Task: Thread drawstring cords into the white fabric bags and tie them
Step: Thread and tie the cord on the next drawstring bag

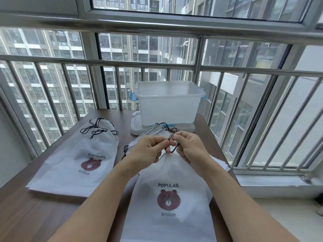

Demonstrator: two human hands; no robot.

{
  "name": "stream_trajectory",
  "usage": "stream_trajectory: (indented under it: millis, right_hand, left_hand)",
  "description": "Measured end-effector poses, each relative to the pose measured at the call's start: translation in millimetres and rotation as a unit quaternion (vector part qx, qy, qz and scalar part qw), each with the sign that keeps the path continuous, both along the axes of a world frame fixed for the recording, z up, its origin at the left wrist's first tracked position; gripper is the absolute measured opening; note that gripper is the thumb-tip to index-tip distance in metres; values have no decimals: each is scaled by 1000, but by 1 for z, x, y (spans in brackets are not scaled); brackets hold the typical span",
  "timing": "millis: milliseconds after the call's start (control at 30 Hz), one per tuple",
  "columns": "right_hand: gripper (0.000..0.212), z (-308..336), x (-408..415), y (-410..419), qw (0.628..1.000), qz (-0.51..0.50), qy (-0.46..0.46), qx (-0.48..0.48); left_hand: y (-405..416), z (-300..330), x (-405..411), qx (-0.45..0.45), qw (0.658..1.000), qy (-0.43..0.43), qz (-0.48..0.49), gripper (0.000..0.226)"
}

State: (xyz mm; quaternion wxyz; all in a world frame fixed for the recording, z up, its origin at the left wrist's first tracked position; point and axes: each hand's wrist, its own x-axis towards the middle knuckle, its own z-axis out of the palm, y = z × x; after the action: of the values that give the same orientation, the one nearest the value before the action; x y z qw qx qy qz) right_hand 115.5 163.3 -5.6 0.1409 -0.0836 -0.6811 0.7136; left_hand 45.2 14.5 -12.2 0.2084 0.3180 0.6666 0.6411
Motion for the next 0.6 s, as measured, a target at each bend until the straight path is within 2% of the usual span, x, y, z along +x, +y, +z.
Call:
stream_trajectory:
  millis: [100,233,333,500,567,600]
  right_hand:
    - [22,3,0,5,999,27,-37,22]
    - [14,6,4,6,997,37,-9,73]
    - [20,4,0,7,1000,7,3,27]
    - [18,-3,-7,9,995,14,-29,-93]
    - [18,-4,-8,9,995,10,-32,-99]
    - [15,-3,-7,9,997,-1,-27,-66]
  left_hand:
    - [0,0,0,10,1000,-7,3,24]
    - [-2,0,2,1,1000,1,-13,29]
    - [-1,-1,0,10,1000,-19,-18,24]
    - [2,-5,-3,16,999,-29,-14,22]
    - [2,-5,-3,24,999,-28,-3,21]
    - [2,-6,-3,30,999,-26,10,20]
